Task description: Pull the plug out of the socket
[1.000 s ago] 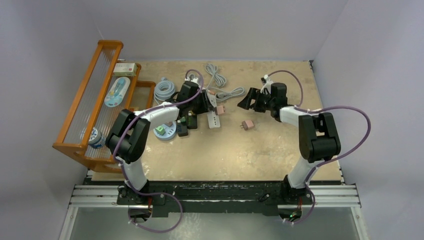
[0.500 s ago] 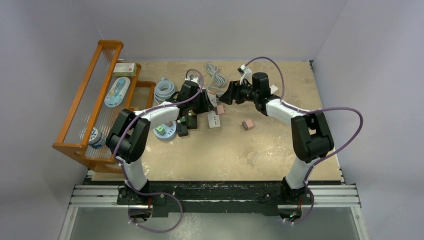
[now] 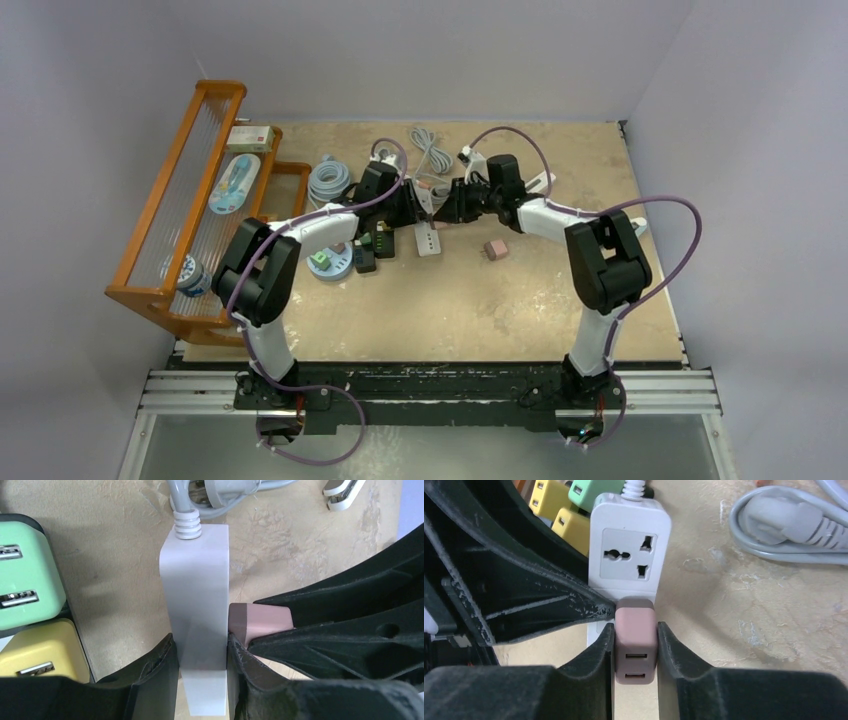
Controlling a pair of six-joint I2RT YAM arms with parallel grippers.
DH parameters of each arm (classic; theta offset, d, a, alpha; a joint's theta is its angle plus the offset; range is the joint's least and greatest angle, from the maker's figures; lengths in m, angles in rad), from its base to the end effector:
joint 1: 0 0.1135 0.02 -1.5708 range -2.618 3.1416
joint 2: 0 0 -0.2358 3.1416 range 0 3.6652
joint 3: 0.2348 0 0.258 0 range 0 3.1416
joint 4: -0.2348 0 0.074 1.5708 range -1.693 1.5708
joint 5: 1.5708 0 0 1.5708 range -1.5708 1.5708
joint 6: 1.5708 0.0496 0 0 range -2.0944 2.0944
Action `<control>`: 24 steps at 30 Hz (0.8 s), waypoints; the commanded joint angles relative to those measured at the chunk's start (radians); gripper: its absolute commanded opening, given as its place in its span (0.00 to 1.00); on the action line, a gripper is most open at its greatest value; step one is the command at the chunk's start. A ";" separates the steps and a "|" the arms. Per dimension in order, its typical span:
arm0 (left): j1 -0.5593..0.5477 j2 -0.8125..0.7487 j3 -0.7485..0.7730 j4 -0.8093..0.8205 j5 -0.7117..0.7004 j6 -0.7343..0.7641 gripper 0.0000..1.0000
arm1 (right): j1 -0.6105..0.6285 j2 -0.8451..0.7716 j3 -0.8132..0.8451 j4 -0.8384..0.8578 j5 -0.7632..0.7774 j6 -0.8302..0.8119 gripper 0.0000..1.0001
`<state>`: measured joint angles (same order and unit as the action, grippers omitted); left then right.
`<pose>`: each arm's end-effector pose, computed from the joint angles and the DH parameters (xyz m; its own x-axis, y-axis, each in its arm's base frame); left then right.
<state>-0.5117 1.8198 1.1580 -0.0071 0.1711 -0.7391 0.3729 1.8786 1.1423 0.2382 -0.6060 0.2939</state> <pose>0.3528 -0.2078 0.1590 -0.8031 -0.3103 -0.5087 0.0785 0.7912 -0.6065 0.3794 0.1788 0.1594 -0.6476 0.0023 -0.7620 -0.6037 0.6086 0.5149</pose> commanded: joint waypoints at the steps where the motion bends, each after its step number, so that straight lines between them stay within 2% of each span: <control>1: 0.003 -0.049 0.025 0.095 0.008 0.012 0.00 | 0.004 -0.004 0.043 -0.023 -0.034 -0.032 0.06; 2: 0.002 -0.051 0.025 0.093 0.004 0.013 0.00 | 0.004 -0.011 0.039 -0.040 -0.047 -0.036 0.00; 5: 0.004 -0.060 0.025 0.074 -0.025 0.021 0.00 | -0.019 -0.054 0.004 -0.043 -0.045 -0.042 0.00; 12: 0.004 -0.062 0.041 0.005 -0.108 0.052 0.00 | -0.208 -0.190 -0.122 0.056 -0.198 0.018 0.00; 19: 0.004 -0.025 0.086 -0.079 -0.216 0.062 0.00 | -0.229 -0.243 -0.165 0.069 -0.245 0.032 0.00; 21: 0.004 -0.009 0.103 -0.100 -0.247 0.066 0.00 | -0.228 -0.250 -0.166 0.055 -0.216 0.024 0.00; 24: 0.003 0.013 0.131 -0.134 -0.302 0.069 0.00 | -0.214 -0.268 -0.135 -0.014 -0.043 -0.021 0.00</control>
<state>-0.5812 1.8084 1.2442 -0.0097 0.1825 -0.7376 0.2043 1.6890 0.9901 0.2962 -0.7757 0.3351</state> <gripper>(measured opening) 0.330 0.304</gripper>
